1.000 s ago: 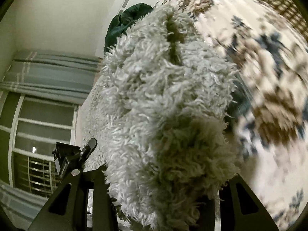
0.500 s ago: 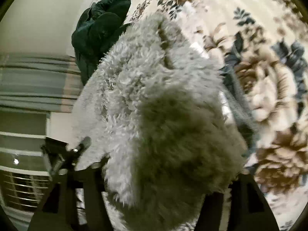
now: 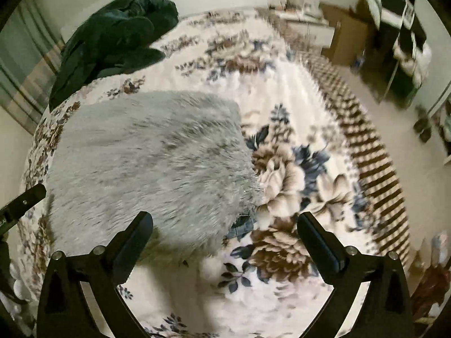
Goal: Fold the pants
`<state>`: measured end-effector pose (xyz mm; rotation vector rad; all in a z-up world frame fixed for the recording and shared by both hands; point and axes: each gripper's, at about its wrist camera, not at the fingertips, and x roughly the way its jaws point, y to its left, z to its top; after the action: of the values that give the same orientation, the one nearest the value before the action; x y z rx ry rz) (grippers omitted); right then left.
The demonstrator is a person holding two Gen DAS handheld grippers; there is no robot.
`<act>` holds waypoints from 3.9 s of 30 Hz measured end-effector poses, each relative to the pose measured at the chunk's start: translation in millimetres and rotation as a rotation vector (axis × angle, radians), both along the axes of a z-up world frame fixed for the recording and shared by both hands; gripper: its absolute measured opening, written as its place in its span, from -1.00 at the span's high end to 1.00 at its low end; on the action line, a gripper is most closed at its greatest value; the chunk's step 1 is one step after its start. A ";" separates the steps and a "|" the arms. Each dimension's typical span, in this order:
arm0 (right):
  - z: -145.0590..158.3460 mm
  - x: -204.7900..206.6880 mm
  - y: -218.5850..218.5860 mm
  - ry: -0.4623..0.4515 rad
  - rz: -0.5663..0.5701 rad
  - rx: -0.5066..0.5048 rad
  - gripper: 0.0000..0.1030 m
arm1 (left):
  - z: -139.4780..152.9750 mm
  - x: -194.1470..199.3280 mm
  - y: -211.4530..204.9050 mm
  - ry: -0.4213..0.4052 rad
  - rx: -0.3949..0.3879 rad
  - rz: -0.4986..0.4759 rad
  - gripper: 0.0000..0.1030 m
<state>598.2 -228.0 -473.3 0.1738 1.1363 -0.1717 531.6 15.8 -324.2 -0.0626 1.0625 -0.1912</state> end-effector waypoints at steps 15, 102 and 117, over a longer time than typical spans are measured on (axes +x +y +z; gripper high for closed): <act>192.9 -153.3 31.6 -0.204 0.034 -0.047 -1.00 | 144.1 -133.5 -13.9 -0.176 0.009 0.028 -0.78; 456.8 -488.2 76.0 -0.480 0.170 -0.096 -1.00 | 304.1 -427.5 13.7 -0.463 0.078 0.148 -0.99; 455.0 -488.7 81.5 -0.478 0.169 -0.093 -1.00 | 311.3 -428.3 12.2 -0.469 0.084 0.157 -0.99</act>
<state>109.6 -146.4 -18.3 0.0313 0.6609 -0.0281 103.3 28.0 -13.0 -0.0230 0.5938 -0.0152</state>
